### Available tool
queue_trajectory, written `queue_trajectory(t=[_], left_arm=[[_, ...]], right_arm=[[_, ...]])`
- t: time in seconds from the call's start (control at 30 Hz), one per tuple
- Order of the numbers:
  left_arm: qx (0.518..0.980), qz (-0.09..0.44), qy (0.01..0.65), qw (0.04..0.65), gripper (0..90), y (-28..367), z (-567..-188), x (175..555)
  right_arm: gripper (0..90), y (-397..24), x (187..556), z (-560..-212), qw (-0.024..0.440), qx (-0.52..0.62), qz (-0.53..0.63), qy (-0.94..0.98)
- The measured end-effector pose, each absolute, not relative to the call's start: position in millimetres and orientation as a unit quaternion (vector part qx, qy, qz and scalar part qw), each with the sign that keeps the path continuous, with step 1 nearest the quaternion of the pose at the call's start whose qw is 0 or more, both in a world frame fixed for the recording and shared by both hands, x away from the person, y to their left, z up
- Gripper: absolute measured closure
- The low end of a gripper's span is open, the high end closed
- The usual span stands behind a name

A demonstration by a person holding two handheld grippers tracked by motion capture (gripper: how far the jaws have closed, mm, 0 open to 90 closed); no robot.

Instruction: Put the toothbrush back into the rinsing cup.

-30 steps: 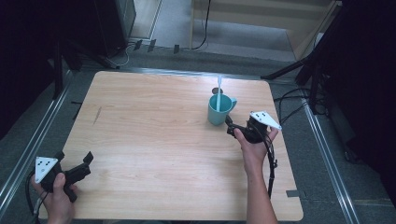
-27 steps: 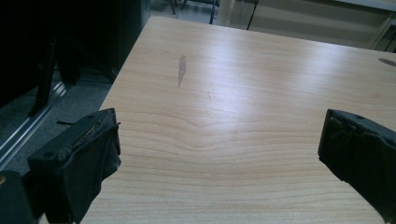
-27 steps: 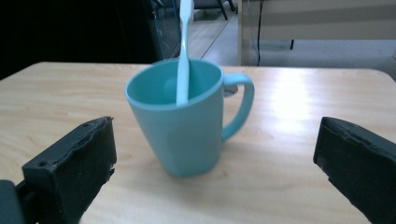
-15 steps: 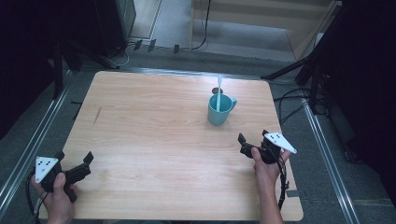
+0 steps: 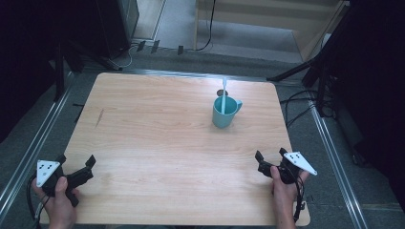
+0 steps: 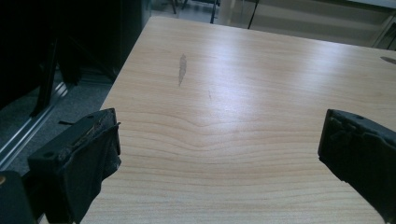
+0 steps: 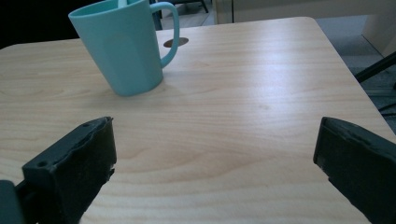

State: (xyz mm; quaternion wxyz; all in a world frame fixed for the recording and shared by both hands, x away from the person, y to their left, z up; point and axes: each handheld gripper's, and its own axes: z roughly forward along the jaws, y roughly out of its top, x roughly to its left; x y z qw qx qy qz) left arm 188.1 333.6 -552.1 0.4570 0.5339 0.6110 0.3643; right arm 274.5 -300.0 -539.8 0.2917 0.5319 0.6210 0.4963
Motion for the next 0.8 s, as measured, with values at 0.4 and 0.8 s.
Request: queue_trajectory(t=[0.4, 0.8], left_arm=[[0.535, 0.363, 0.612, 0.456, 0.0, 334, -552, 188], [0.535, 0.362, 0.613, 0.454, 0.0, 333, -552, 190]], right_arm=[[0.0, -340, 239, -542, 0.297, 0.547, 0.493, 0.608], [0.0, -363, 226, -545, 0.307, 0.567, 0.502, 0.576]])
